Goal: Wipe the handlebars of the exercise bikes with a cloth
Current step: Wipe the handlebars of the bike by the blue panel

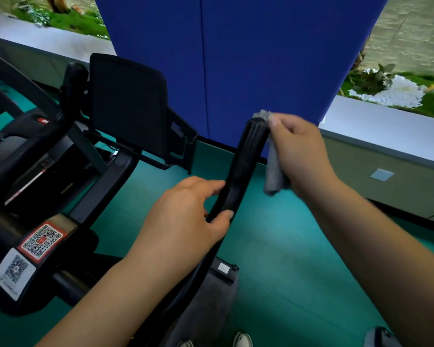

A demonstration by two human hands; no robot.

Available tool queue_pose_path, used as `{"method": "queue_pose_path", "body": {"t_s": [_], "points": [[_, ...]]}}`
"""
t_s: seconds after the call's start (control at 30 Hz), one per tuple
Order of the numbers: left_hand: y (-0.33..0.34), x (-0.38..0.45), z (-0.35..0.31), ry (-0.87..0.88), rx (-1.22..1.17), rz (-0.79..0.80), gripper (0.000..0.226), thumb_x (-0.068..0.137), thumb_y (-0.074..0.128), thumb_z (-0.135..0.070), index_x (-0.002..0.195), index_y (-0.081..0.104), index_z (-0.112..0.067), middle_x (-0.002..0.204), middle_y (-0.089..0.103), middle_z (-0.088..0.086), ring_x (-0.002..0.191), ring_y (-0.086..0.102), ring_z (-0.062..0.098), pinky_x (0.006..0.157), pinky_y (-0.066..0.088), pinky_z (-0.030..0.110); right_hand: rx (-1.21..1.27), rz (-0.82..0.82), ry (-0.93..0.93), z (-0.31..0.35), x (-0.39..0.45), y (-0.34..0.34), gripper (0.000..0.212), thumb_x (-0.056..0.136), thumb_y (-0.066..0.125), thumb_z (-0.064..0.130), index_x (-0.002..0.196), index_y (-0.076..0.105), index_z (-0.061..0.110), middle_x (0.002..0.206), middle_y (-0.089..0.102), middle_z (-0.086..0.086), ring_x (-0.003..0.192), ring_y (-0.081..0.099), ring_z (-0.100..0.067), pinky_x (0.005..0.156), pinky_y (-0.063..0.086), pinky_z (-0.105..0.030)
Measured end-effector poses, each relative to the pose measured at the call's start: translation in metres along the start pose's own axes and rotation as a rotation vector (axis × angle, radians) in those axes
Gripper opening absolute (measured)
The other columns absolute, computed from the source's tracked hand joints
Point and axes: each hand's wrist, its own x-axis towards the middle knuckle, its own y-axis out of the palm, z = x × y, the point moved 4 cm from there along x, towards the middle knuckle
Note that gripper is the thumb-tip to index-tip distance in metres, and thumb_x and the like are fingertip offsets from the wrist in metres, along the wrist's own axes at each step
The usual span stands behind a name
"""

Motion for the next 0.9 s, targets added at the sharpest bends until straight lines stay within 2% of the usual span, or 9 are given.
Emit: {"method": "queue_pose_path", "body": {"t_s": [0.07, 0.13, 0.23, 0.33, 0.5, 0.63, 0.77, 0.87, 0.9], "points": [[0.0, 0.001, 0.0, 0.0, -0.003, -0.001, 0.049, 0.079, 0.065, -0.044, 0.127, 0.056, -0.037, 0.109, 0.055, -0.025, 0.079, 0.053, -0.005, 0.075, 0.045, 0.014, 0.062, 0.012, 0.077, -0.02, -0.021, 0.009, 0.032, 0.097, 0.05, 0.031, 0.082, 0.066, 0.007, 0.067, 0.054, 0.007, 0.063, 0.045, -0.01, 0.065, 0.039, -0.028], [0.001, 0.001, 0.001, 0.001, 0.0, 0.005, 0.05, 0.078, 0.063, -0.046, 0.127, 0.056, -0.038, 0.109, 0.055, -0.026, 0.079, 0.053, -0.006, 0.072, 0.042, 0.01, 0.184, 0.04, 0.166, -0.031, -0.047, 0.019, 0.031, 0.098, 0.047, 0.03, 0.086, 0.068, 0.01, 0.07, 0.058, 0.005, 0.066, 0.048, -0.01, 0.067, 0.042, -0.032], [0.001, 0.001, 0.002, 0.009, 0.006, 0.01, 0.051, 0.077, 0.062, -0.047, 0.127, 0.056, -0.039, 0.111, 0.055, -0.027, 0.08, 0.054, -0.007, 0.072, 0.043, 0.009, 0.408, 0.01, 0.197, -0.024, -0.057, 0.022, 0.028, 0.1, 0.045, 0.023, 0.096, 0.07, 0.011, 0.082, 0.067, 0.0, 0.075, 0.06, -0.011, 0.076, 0.051, -0.034], [0.001, 0.001, 0.001, 0.016, 0.019, 0.005, 0.049, 0.079, 0.065, -0.044, 0.127, 0.056, -0.037, 0.11, 0.056, -0.025, 0.08, 0.055, -0.005, 0.074, 0.047, 0.015, 0.483, -0.049, 0.164, -0.013, -0.039, 0.019, 0.026, 0.1, 0.046, 0.023, 0.103, 0.07, 0.013, 0.09, 0.07, 0.0, 0.085, 0.065, -0.015, 0.089, 0.054, -0.046], [0.002, 0.0, 0.0, 0.036, 0.044, -0.009, 0.051, 0.078, 0.064, -0.043, 0.128, 0.057, -0.035, 0.11, 0.057, -0.023, 0.078, 0.053, -0.003, 0.071, 0.042, 0.011, 0.307, -0.088, 0.046, -0.017, -0.044, 0.023, 0.028, 0.093, 0.044, 0.033, 0.098, 0.067, 0.017, 0.088, 0.067, 0.004, 0.085, 0.061, -0.012, 0.086, 0.051, -0.052], [0.002, 0.0, 0.001, 0.051, 0.048, -0.008, 0.052, 0.077, 0.064, -0.043, 0.128, 0.057, -0.034, 0.11, 0.057, -0.024, 0.077, 0.053, -0.005, 0.068, 0.037, 0.001, 0.252, -0.058, 0.083, -0.035, -0.077, 0.036, 0.033, 0.09, 0.041, 0.044, 0.111, 0.064, 0.032, 0.105, 0.065, -0.005, 0.104, 0.06, -0.02, 0.093, 0.048, -0.048], [0.001, 0.0, 0.001, 0.055, 0.036, -0.001, 0.052, 0.078, 0.064, -0.042, 0.128, 0.057, -0.033, 0.11, 0.057, -0.023, 0.077, 0.053, -0.006, 0.069, 0.037, 0.0, 0.302, -0.13, 0.082, -0.025, -0.043, 0.029, 0.037, 0.088, 0.043, 0.043, 0.102, 0.068, 0.02, 0.099, 0.069, -0.001, 0.099, 0.063, -0.022, 0.093, 0.049, -0.051], [0.001, -0.001, 0.001, 0.062, 0.026, 0.004, 0.052, 0.078, 0.063, -0.041, 0.129, 0.058, -0.032, 0.11, 0.058, -0.022, 0.079, 0.053, -0.005, 0.07, 0.036, -0.001, 0.239, -0.172, 0.046, -0.021, -0.023, 0.025, 0.036, 0.09, 0.039, 0.046, 0.084, 0.061, 0.019, 0.086, 0.061, 0.0, 0.092, 0.057, -0.027, 0.088, 0.049, -0.047], [0.001, -0.002, 0.001, 0.064, 0.023, 0.006, 0.052, 0.078, 0.063, -0.041, 0.129, 0.058, -0.031, 0.109, 0.058, -0.021, 0.081, 0.053, -0.004, 0.07, 0.037, -0.001, 0.217, -0.165, 0.039, -0.023, -0.025, 0.027, 0.035, 0.091, 0.038, 0.046, 0.086, 0.06, 0.019, 0.088, 0.06, -0.003, 0.093, 0.056, -0.026, 0.088, 0.049, -0.049]]}}
